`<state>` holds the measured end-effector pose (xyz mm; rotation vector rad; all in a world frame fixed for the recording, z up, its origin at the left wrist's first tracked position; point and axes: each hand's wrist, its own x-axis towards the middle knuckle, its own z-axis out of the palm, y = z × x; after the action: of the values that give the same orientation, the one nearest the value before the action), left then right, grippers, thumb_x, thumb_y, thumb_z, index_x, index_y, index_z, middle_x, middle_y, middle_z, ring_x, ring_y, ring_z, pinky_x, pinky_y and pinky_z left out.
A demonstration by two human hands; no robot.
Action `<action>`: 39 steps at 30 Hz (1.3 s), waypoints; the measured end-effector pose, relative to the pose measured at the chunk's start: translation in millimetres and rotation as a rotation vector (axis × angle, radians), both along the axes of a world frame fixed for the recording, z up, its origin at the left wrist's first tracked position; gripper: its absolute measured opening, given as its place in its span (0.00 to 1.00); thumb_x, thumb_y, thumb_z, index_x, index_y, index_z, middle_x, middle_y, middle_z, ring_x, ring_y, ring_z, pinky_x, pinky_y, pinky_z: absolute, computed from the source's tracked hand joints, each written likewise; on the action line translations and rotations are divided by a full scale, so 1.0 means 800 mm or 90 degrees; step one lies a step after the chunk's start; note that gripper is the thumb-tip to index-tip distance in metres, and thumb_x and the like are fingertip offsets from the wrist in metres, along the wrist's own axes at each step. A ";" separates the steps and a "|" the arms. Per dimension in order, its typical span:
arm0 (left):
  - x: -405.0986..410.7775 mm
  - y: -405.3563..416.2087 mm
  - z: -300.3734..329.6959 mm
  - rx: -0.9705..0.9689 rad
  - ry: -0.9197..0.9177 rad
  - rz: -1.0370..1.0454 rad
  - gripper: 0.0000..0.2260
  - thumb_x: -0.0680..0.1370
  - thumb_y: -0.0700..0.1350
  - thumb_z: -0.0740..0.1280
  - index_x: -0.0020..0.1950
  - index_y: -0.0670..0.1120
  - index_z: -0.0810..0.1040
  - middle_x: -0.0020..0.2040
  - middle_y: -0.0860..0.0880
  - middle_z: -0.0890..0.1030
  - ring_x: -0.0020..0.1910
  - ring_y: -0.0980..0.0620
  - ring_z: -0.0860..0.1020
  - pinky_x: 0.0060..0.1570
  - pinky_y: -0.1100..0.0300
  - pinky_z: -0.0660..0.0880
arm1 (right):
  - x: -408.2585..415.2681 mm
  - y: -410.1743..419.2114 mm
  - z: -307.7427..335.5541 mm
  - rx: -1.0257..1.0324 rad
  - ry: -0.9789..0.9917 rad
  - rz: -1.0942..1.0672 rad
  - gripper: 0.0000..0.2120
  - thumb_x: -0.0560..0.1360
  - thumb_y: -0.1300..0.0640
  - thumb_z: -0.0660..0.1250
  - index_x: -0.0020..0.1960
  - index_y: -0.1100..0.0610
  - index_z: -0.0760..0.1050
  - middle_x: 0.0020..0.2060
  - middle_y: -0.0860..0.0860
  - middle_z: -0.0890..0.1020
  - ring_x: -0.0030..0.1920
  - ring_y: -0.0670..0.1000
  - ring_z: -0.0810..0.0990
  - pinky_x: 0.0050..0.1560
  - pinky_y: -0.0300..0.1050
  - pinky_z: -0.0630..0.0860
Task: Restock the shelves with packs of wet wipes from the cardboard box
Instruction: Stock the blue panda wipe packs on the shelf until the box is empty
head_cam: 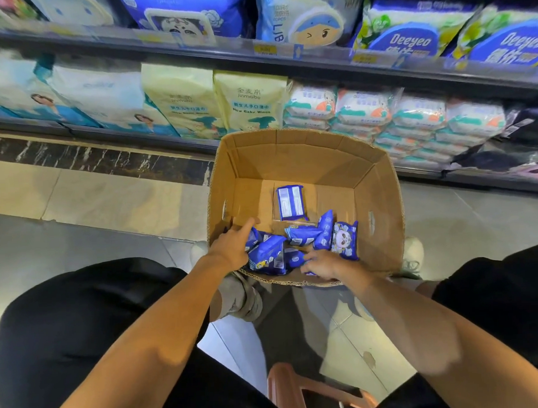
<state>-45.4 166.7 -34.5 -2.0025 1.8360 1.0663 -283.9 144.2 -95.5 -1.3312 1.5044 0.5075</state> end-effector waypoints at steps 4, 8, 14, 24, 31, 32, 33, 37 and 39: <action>0.006 -0.001 -0.014 0.013 0.003 -0.006 0.32 0.75 0.38 0.69 0.73 0.52 0.58 0.68 0.42 0.72 0.59 0.38 0.78 0.55 0.42 0.78 | 0.015 -0.007 -0.026 0.013 0.040 -0.051 0.29 0.70 0.41 0.71 0.66 0.56 0.71 0.61 0.58 0.76 0.54 0.57 0.80 0.49 0.49 0.82; 0.014 -0.009 -0.032 0.019 0.012 0.002 0.30 0.74 0.40 0.70 0.72 0.51 0.61 0.68 0.43 0.71 0.60 0.37 0.77 0.56 0.42 0.77 | 0.004 -0.018 -0.046 -0.006 0.109 -0.052 0.24 0.68 0.38 0.71 0.55 0.54 0.75 0.59 0.57 0.78 0.57 0.58 0.80 0.52 0.47 0.78; 0.015 -0.022 -0.044 0.032 0.020 0.013 0.27 0.74 0.44 0.71 0.68 0.53 0.62 0.66 0.44 0.73 0.58 0.38 0.77 0.55 0.43 0.77 | -0.014 -0.023 -0.067 -0.047 0.225 -0.045 0.43 0.67 0.28 0.68 0.70 0.58 0.69 0.67 0.56 0.74 0.63 0.57 0.77 0.60 0.48 0.75; 0.011 -0.031 -0.041 0.040 -0.014 -0.011 0.25 0.75 0.43 0.69 0.68 0.53 0.62 0.67 0.47 0.73 0.59 0.40 0.77 0.54 0.45 0.76 | -0.029 -0.051 -0.066 0.047 0.206 0.025 0.43 0.65 0.43 0.79 0.70 0.64 0.67 0.62 0.57 0.73 0.58 0.56 0.78 0.59 0.48 0.78; 0.013 -0.044 -0.027 0.055 0.003 0.057 0.30 0.78 0.44 0.69 0.76 0.54 0.58 0.64 0.43 0.75 0.62 0.40 0.76 0.58 0.48 0.76 | -0.078 -0.061 -0.021 -0.009 0.121 0.072 0.40 0.57 0.45 0.82 0.65 0.55 0.74 0.61 0.51 0.79 0.59 0.53 0.78 0.59 0.47 0.77; 0.014 -0.045 -0.024 0.051 0.030 0.074 0.30 0.78 0.45 0.70 0.76 0.55 0.59 0.64 0.43 0.75 0.61 0.42 0.77 0.58 0.47 0.77 | -0.082 -0.061 -0.016 -0.039 0.100 0.071 0.41 0.57 0.46 0.83 0.66 0.54 0.74 0.62 0.50 0.79 0.60 0.53 0.78 0.60 0.46 0.77; 0.016 -0.047 -0.019 0.040 0.064 0.092 0.31 0.77 0.46 0.71 0.75 0.56 0.59 0.63 0.44 0.76 0.60 0.43 0.78 0.57 0.46 0.78 | -0.087 -0.061 -0.008 -0.071 0.084 0.077 0.42 0.58 0.48 0.83 0.68 0.54 0.73 0.63 0.50 0.78 0.62 0.53 0.77 0.60 0.44 0.75; 0.023 -0.061 0.010 -0.026 0.234 0.161 0.32 0.75 0.42 0.74 0.75 0.49 0.64 0.61 0.47 0.80 0.58 0.49 0.80 0.59 0.46 0.78 | -0.103 -0.061 0.029 -0.218 0.042 0.163 0.38 0.61 0.52 0.82 0.68 0.51 0.72 0.65 0.49 0.76 0.64 0.53 0.76 0.61 0.42 0.71; 0.014 -0.067 0.043 -0.081 0.327 0.208 0.26 0.75 0.36 0.73 0.70 0.45 0.69 0.57 0.46 0.82 0.54 0.53 0.82 0.58 0.50 0.79 | -0.111 -0.061 0.054 -0.277 0.024 0.176 0.35 0.63 0.53 0.81 0.67 0.51 0.73 0.64 0.48 0.76 0.63 0.53 0.77 0.62 0.43 0.70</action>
<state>-34.5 113.0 0.2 -2.3210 1.8718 1.7340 -372.6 95.8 -52.4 -1.8956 1.5223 0.3896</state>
